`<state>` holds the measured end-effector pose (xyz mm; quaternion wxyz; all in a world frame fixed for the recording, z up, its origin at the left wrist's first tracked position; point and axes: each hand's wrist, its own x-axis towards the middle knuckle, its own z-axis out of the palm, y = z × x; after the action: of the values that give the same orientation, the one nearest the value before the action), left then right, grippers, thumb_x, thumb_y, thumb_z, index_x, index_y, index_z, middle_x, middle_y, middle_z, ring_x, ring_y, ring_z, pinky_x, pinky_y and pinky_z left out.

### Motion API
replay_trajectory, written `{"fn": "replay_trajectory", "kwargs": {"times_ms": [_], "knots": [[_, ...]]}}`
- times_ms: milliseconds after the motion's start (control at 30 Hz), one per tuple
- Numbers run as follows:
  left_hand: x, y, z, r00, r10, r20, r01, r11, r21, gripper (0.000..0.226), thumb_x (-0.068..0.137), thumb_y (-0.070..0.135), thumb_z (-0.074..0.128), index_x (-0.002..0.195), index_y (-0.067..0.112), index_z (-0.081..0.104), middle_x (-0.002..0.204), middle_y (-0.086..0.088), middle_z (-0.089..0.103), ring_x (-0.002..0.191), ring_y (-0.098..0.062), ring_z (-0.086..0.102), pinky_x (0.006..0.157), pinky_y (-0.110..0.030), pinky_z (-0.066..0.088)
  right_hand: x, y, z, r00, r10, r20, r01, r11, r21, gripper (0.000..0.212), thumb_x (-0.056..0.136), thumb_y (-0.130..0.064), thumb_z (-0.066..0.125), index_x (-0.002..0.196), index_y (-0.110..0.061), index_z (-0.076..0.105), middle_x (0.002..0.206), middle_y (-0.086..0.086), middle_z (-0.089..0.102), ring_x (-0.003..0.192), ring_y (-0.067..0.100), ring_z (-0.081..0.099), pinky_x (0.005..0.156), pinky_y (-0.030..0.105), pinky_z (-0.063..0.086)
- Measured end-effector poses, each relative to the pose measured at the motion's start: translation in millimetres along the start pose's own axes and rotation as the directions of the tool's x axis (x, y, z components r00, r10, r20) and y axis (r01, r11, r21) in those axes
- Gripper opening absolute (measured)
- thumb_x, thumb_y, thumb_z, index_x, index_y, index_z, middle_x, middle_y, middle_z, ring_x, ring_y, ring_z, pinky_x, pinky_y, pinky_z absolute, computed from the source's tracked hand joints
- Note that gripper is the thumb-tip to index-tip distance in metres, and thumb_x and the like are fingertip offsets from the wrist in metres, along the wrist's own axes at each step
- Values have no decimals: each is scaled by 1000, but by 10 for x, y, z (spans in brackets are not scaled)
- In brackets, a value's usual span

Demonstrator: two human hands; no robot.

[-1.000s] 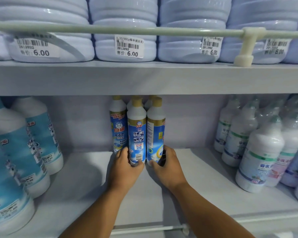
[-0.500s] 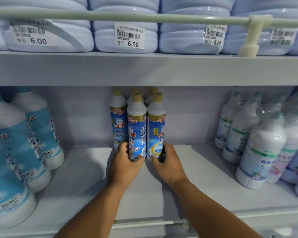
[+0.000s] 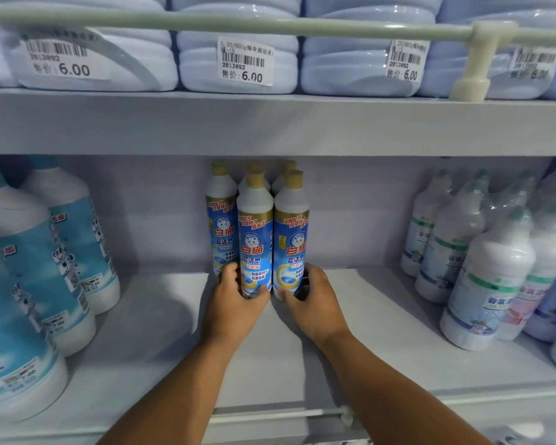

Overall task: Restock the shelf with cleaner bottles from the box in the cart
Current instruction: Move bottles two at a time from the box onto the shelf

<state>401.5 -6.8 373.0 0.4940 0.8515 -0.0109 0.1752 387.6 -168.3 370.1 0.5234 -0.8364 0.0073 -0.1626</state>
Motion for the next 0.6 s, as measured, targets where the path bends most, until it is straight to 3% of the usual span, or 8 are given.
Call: {"fn": "replay_trajectory", "kwargs": {"times_ms": [67,200,400,600], "knots": [[2,-6,-9,1000,4,1,-4,1000,7,44,73,35,83,106,30,55,104,9,69,89,-10,67,70,-28,56,1,-6,-5,1000,17,0,-17,1000,-4,49,86,-42,75,127,-31,52,119,-16,60,104,2,60,86,15,51],[-2,-2,-17,1000,7,1,-7,1000,-19,45,72,34,85,105,31,54,102,10,69,88,-9,68,72,-33,60,4,-28,-5,999,39,-3,-40,999,-24,49,86,-42,75,126,-30,51,111,-19,57,93,-5,57,76,7,44],[-6,25,-24,1000,-4,17,5,999,-46,47,73,32,86,109,27,55,103,11,69,88,-7,68,70,-27,58,0,-5,5,1000,11,8,-11,1000,-11,47,85,-44,75,126,-33,54,115,-21,63,102,-4,61,88,16,54],[-5,31,-40,999,-17,43,20,999,-50,46,75,31,84,109,28,54,104,12,67,90,-6,67,66,-17,50,2,-8,8,998,53,17,-52,997,-51,48,86,-44,74,127,-32,53,114,-22,62,100,-6,60,78,5,47]]}}
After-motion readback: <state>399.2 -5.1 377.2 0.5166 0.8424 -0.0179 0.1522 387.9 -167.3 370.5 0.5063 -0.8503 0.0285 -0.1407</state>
